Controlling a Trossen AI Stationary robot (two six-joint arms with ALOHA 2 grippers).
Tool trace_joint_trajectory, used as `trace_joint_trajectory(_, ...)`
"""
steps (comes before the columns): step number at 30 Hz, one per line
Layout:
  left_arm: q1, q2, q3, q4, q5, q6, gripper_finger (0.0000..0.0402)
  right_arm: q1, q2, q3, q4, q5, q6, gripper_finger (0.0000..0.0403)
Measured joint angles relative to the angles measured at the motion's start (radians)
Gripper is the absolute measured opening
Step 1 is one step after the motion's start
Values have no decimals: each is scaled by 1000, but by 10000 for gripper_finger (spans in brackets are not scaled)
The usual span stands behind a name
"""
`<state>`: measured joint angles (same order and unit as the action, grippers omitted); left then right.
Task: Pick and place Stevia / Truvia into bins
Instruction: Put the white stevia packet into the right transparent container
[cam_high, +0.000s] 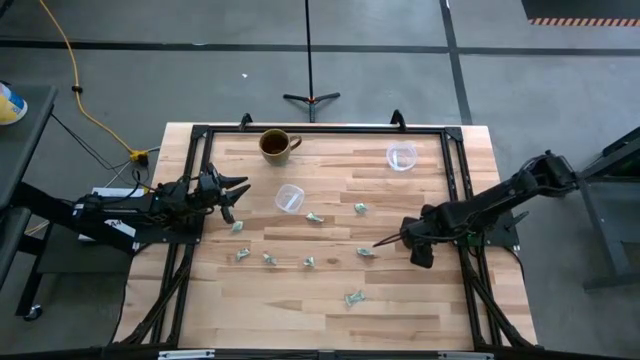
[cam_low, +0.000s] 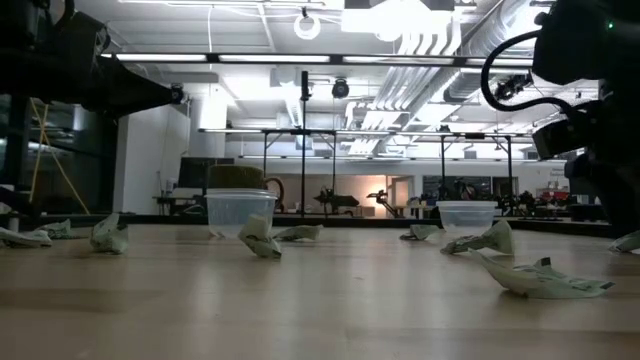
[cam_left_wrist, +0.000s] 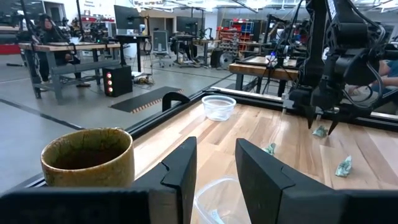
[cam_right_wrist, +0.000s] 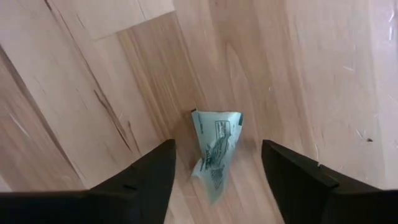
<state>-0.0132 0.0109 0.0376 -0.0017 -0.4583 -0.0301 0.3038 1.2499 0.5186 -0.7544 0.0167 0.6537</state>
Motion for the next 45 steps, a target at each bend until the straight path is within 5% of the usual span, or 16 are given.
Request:
trace_joint_trajectory(10, 0, 0, 0, 0, 0, 0, 145, -3, 13, 0, 31, -11, 1, 72)
trace_joint_trajectory(14, 0, 0, 0, 0, 0, 0, 145, -11, 12, 0, 145, 61, -63, 10)
trace_joint_trajectory(22, 0, 0, 0, 0, 0, 0, 145, -173, 11, 30, 362, 440, -313, 4)
trace_joint_trajectory(26, 0, 0, 0, 0, 0, 0, 145, -343, 11, 58, 454, 507, -450, 8)
trace_joint_trajectory(33, 0, 0, 0, 0, 0, 0, 145, -661, 11, 86, 491, 480, -546, 5)
trace_joint_trajectory(40, 0, 0, 0, 1, 0, -1, 145, -848, 11, 116, 484, 378, -606, 2)
trace_joint_trajectory(45, 0, 0, 0, 1, 0, -1, 145, -967, 11, 116, 482, 192, -623, 4)
